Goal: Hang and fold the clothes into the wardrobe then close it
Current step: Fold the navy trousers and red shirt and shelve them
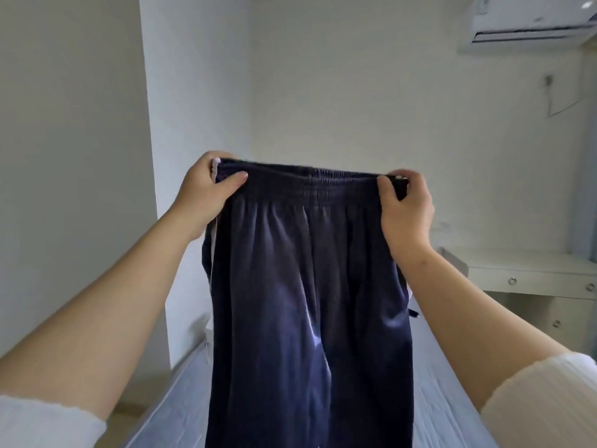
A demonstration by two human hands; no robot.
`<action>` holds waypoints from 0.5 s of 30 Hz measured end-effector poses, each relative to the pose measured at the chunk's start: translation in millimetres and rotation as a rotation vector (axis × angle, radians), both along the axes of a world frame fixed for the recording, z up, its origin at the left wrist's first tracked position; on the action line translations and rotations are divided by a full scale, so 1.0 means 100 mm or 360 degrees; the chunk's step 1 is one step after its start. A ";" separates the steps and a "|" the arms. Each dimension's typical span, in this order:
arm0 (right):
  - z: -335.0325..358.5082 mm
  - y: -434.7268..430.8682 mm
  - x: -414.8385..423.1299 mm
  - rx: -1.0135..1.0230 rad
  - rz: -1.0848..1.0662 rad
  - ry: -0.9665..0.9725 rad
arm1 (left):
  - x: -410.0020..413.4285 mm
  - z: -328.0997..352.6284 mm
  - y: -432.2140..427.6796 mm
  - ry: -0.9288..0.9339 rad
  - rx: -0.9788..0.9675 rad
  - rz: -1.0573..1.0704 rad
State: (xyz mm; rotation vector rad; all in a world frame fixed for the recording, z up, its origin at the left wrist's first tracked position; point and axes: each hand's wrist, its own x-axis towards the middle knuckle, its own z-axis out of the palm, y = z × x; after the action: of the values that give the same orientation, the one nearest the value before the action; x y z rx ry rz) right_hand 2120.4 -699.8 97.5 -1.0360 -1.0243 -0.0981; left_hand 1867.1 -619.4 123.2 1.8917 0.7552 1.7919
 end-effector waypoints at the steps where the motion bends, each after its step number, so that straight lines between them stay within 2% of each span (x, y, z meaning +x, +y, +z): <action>1: -0.09 0.02 0.04 -0.0175 -0.0026 -0.0043 | -0.02 -0.11 0.04 0.0201 -0.0128 -0.0020; 4: -0.39 0.02 0.14 -0.0553 -0.0014 -0.0052 | -0.13 -0.45 0.10 0.0510 -0.0298 -0.0027; 7: -0.47 -0.09 0.18 -0.0716 0.0371 0.0197 | -0.21 -0.54 0.05 0.0568 -0.0338 -0.0023; 8: -0.46 -0.13 0.19 -0.0789 0.0597 0.0302 | -0.23 -0.53 0.01 0.0494 -0.0376 -0.0072; 11: -0.41 -0.26 0.28 -0.0922 0.1303 0.0478 | -0.28 -0.45 -0.09 0.0006 -0.0581 -0.0469; 13: -0.41 -0.30 0.30 -0.0975 0.1538 0.0453 | -0.29 -0.45 -0.12 -0.0182 -0.0778 -0.0710; 15: -0.48 -0.32 0.30 -0.1152 0.1556 0.0557 | -0.26 -0.55 -0.12 -0.0107 -0.1098 -0.0736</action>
State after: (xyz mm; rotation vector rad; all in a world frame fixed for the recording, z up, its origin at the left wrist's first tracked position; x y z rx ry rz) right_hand 2149.9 -731.8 49.7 -1.0164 -1.1581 1.2844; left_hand 1841.2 -631.4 67.8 1.3849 0.7138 1.1082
